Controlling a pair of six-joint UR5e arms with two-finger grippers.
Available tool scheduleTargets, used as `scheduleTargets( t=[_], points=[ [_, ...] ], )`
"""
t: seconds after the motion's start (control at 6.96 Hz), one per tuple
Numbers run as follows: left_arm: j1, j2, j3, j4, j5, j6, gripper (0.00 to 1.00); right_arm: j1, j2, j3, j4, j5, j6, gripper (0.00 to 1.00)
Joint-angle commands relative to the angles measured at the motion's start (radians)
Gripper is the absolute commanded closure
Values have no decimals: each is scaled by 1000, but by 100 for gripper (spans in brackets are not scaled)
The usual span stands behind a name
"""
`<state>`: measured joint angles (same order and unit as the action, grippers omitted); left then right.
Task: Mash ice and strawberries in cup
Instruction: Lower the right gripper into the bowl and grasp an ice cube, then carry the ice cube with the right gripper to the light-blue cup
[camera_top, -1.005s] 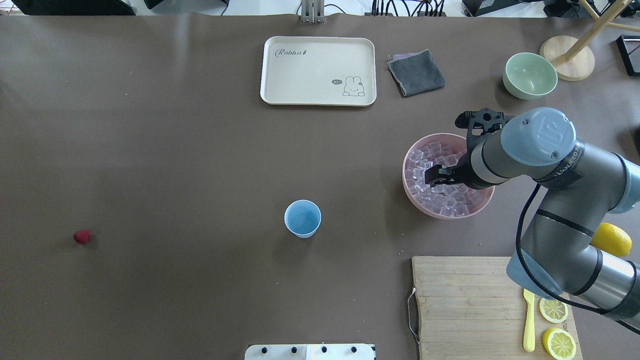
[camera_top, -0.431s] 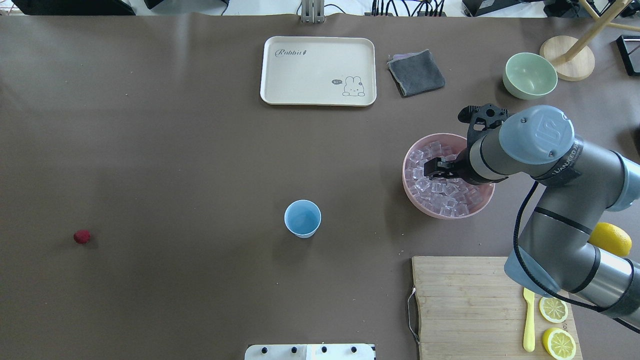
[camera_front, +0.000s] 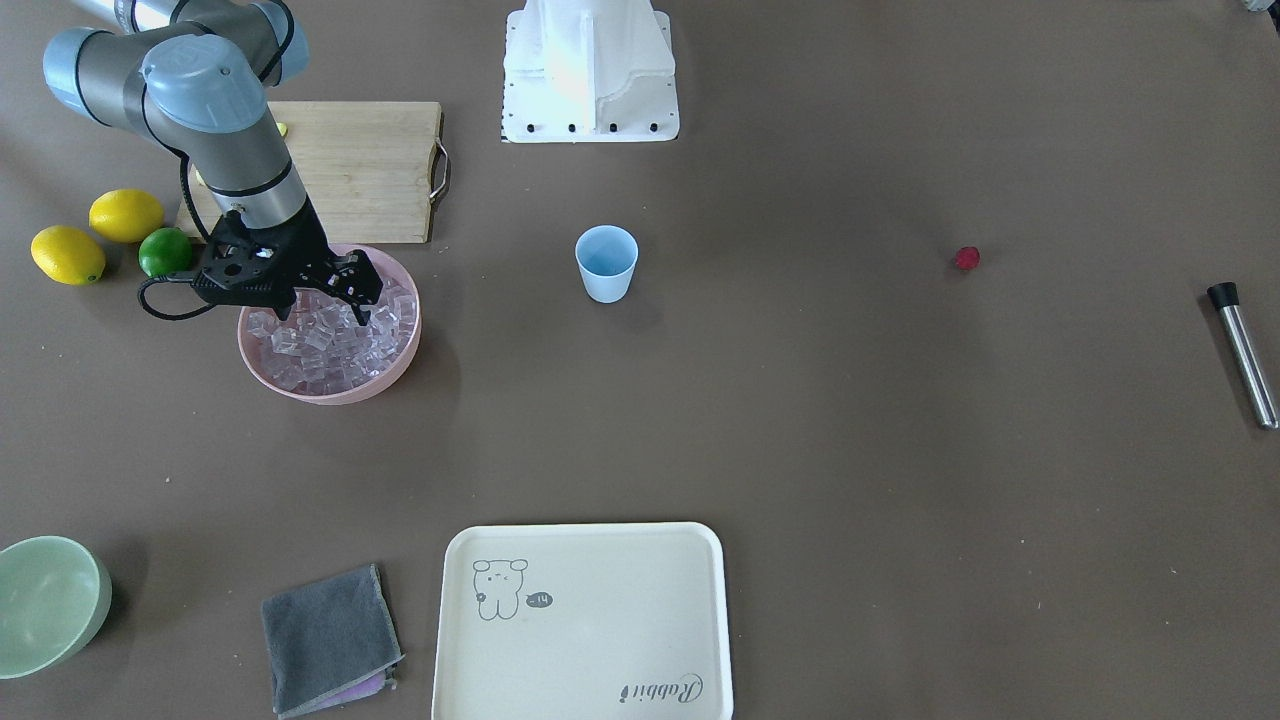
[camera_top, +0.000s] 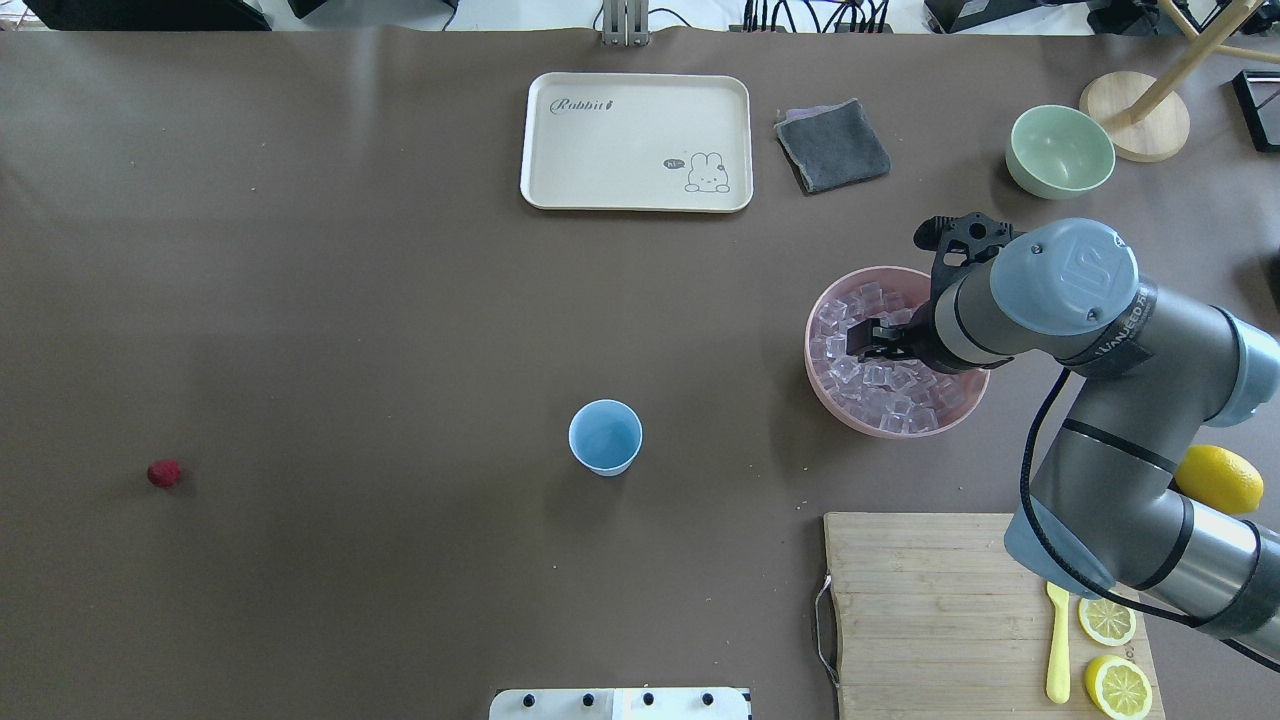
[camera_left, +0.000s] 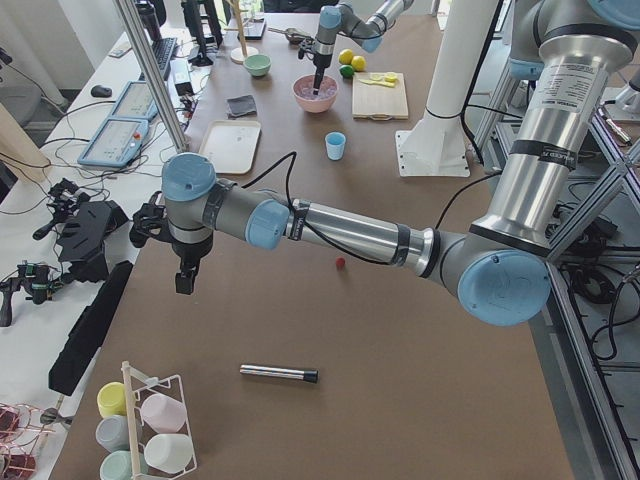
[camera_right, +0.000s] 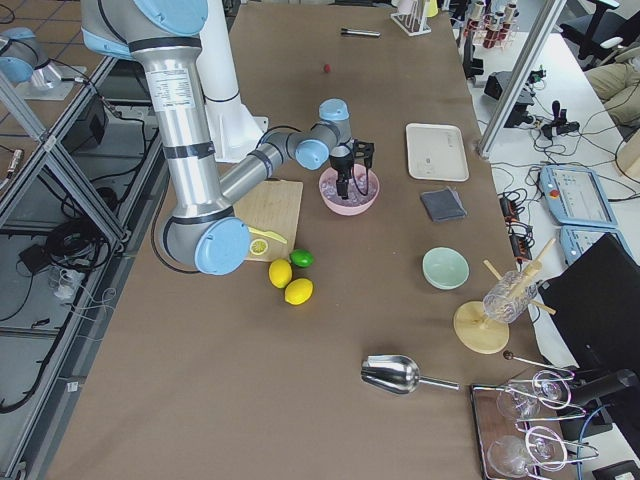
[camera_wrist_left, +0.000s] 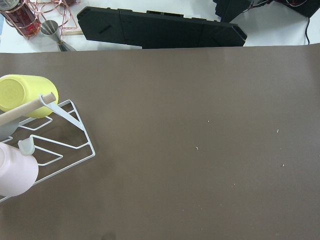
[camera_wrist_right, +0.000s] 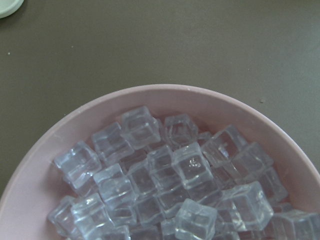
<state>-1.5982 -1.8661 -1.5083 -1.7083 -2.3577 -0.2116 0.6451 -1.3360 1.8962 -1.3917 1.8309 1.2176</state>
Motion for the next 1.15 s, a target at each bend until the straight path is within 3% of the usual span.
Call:
scheduleTargets(
  t=[0.0,0.14,0.29,0.43,0.57,1.01],
  points=[
    [0,4,2,-1,0,0,2,-27,4,-8,-1,-19,2,1],
    [0,4,2,-1,2,0,2,-38,1,-8,-1,-44,11,1],
    [-3,5,2,-1,2,0,2,-53,1,-12,-10,-80,29,17],
    [-6,5,2,-1,2,0,2,-54,6,-9,-21,-82,30,76],
    [-6,8,2,-1,2,0,1,-56,8,-6,-20,-79,28,100],
    [-6,18,2,-1,2,0,2,-50,8,56,-38,-65,23,100]
  ],
)
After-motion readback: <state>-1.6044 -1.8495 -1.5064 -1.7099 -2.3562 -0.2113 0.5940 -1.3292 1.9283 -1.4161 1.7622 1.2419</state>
